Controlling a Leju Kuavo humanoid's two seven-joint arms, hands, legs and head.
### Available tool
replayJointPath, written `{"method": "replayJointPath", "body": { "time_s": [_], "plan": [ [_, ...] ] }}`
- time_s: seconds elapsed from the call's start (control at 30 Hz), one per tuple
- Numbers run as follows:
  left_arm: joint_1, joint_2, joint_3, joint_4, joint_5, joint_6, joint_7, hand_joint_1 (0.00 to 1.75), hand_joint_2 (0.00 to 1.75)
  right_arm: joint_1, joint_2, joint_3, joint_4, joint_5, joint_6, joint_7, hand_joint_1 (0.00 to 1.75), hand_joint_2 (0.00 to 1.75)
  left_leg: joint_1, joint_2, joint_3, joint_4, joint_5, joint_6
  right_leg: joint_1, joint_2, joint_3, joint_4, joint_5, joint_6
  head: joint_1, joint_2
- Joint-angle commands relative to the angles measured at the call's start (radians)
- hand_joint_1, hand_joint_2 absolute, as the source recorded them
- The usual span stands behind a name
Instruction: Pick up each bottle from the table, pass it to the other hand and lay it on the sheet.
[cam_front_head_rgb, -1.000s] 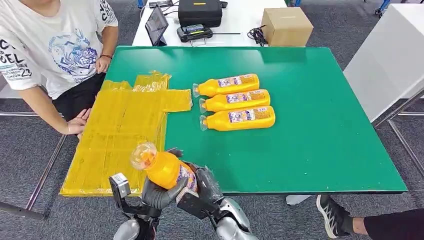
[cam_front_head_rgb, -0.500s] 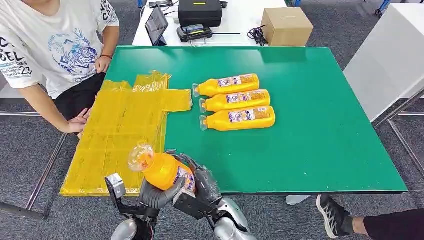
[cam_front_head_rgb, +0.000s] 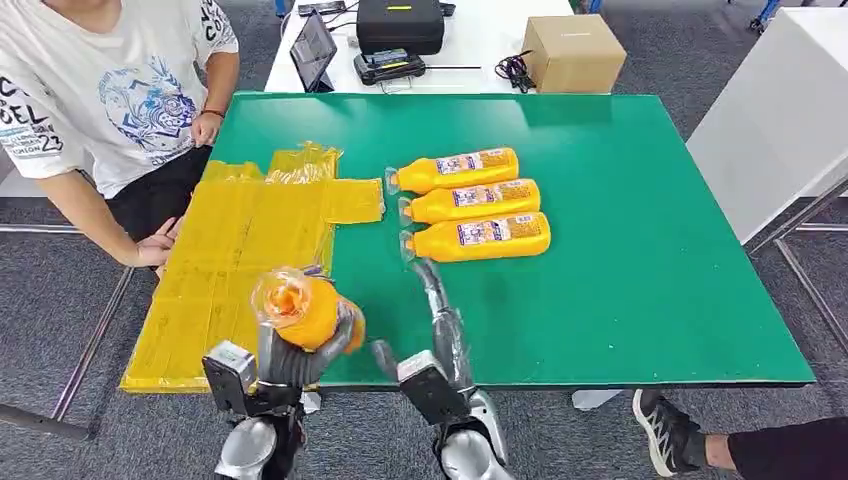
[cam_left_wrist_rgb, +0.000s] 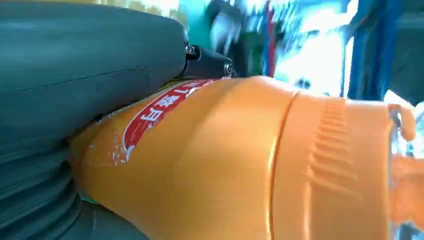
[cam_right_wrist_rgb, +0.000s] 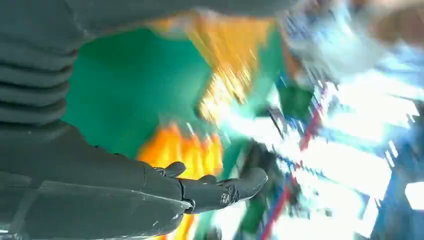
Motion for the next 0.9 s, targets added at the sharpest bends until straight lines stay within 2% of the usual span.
{"method": "replayJointPath", "body": {
  "time_s": [0.03,0.47,0.5,0.6,0.67,0.73,0.77,0.8,0.83,0.9],
  "plan": [
    [-0.083,0.018,0.073,0.040,-0.025,0.020,-0.001,1.75,1.75,0.020,-0.034,-0.001,-0.158,-0.012,-0.021,0.011,0.00,0.00,0.001,0.000,0.004,-0.001,-0.001,-0.001,0.001,-0.001,0.004,-0.001,-0.001,-0.002,0.000,0.000],
    [-0.081,0.017,0.070,0.039,-0.025,0.020,-0.002,1.75,1.75,0.020,-0.034,0.000,-0.155,-0.013,-0.024,0.009,0.00,0.00,0.001,0.000,0.004,-0.001,-0.001,-0.001,0.001,0.000,0.004,-0.001,-0.001,-0.002,0.000,0.000],
    [-0.085,0.025,0.063,0.040,-0.077,0.066,-0.026,1.75,1.75,0.017,-0.036,0.004,-0.156,-0.021,-0.033,-0.012,0.00,0.00,0.001,0.000,0.003,-0.001,-0.001,-0.001,0.001,0.000,0.003,-0.001,-0.001,-0.001,0.000,0.000],
    [-0.177,0.057,0.104,0.108,-0.265,0.280,-0.061,1.75,1.75,0.000,-0.051,0.060,-0.196,-0.033,-0.021,-0.038,0.00,0.00,0.001,0.000,0.005,-0.001,-0.001,-0.002,0.001,0.000,0.005,-0.001,-0.001,-0.002,0.000,0.000],
    [-0.258,0.097,0.133,0.185,-0.441,0.404,-0.027,1.75,1.75,-0.022,-0.053,0.105,-0.210,-0.045,0.009,-0.039,0.00,0.00,0.001,0.000,0.003,0.000,-0.001,-0.002,0.001,-0.001,0.003,0.000,-0.001,-0.002,0.000,0.000],
    [-0.325,0.122,0.171,0.264,-0.529,0.422,-0.006,1.75,1.75,-0.041,-0.047,0.137,-0.213,-0.072,0.019,-0.035,0.00,0.00,0.001,0.001,0.004,-0.001,0.000,-0.002,0.001,0.001,0.003,0.000,0.000,-0.002,0.000,0.000],
    [-0.346,0.107,0.259,0.268,-0.785,0.432,0.035,1.75,1.75,-0.053,-0.050,0.156,-0.209,-0.078,0.035,-0.036,0.00,0.00,0.001,0.003,0.005,-0.001,0.000,-0.003,0.001,0.002,0.004,0.000,0.000,-0.003,0.000,0.000],
    [-0.384,0.117,0.271,0.336,-0.773,0.432,0.028,1.75,1.75,-0.059,-0.047,0.163,-0.204,-0.078,0.034,-0.036,0.00,0.00,0.001,0.002,0.003,-0.001,0.000,-0.002,0.001,0.002,0.003,0.000,0.000,-0.002,0.000,0.000],
    [-0.414,0.132,0.329,0.362,-0.997,0.432,0.107,1.75,1.75,-0.066,-0.044,0.172,-0.200,-0.101,0.051,-0.041,0.00,0.00,0.001,0.004,0.005,-0.001,0.000,-0.003,0.002,0.003,0.004,0.000,0.000,-0.003,0.000,0.000],
    [-0.510,0.172,0.341,0.566,-0.982,0.432,0.110,1.75,1.75,-0.075,-0.038,0.182,-0.188,-0.106,0.055,-0.040,0.00,0.00,0.001,0.002,0.003,-0.001,0.002,-0.002,0.001,0.002,0.002,0.000,0.000,-0.002,0.000,0.000]
  ]
}}
